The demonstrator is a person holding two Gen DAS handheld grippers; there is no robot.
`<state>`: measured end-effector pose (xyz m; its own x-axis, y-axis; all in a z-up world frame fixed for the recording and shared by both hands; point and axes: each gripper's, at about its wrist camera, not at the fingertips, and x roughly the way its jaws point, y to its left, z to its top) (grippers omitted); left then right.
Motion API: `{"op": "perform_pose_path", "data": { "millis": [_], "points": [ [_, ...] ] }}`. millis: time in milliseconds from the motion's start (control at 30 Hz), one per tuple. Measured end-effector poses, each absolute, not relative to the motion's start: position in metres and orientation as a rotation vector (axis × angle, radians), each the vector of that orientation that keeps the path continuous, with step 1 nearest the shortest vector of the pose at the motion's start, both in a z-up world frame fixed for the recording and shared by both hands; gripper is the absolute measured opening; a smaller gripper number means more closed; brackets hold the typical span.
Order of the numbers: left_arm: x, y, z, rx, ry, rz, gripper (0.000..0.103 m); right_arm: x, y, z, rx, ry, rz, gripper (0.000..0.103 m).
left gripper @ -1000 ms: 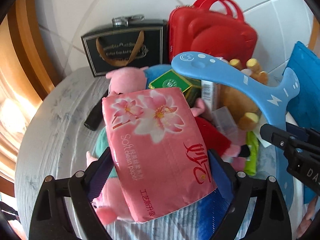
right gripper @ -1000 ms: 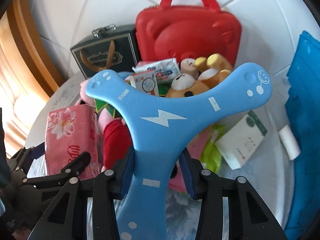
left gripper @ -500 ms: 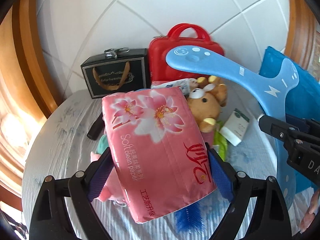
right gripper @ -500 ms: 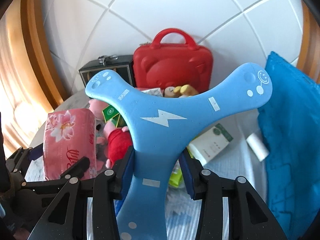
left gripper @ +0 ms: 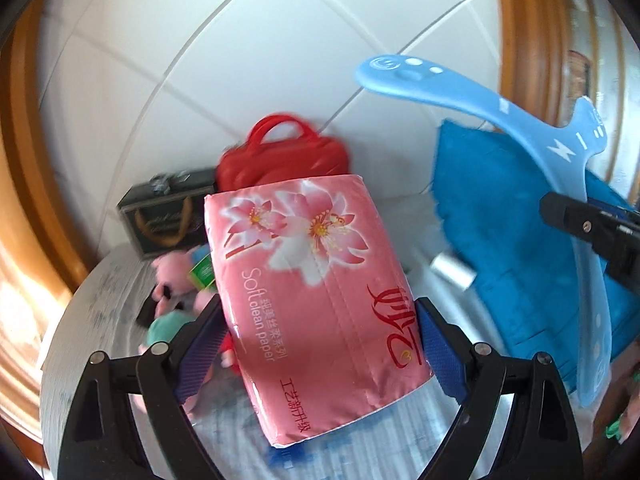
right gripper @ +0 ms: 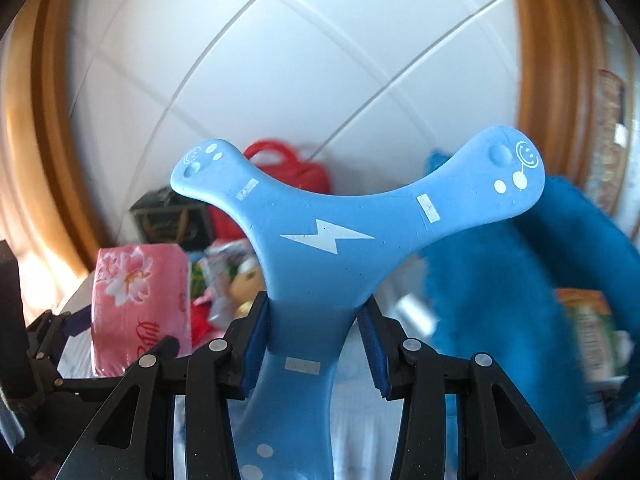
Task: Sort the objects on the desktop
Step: 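Lift the tissue pack and boomerang and carry both over the blue bin, then open both tools to drop the tissue pack and boomerang into the bin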
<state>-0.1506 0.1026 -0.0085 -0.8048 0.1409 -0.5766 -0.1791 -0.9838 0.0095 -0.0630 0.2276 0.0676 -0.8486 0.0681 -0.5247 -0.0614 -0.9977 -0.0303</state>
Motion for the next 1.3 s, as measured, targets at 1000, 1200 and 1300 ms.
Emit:
{"op": "perform_pose_path", "data": {
  "millis": [1000,1200,1300],
  "points": [
    [-0.122,0.475,0.049,-0.738,0.300,2.613,0.093,-0.004,0.579,0.084,-0.758,0.005,2.672,0.043],
    [-0.120,0.485,0.051,-0.709,0.322,2.681,0.093,-0.005,0.591,0.079,-0.774,0.015,2.662,0.055],
    [-0.116,0.481,0.057,-0.690,0.294,2.696,0.098,0.000,0.591,0.081,-0.743,0.021,2.659,0.100]
  ]
}}
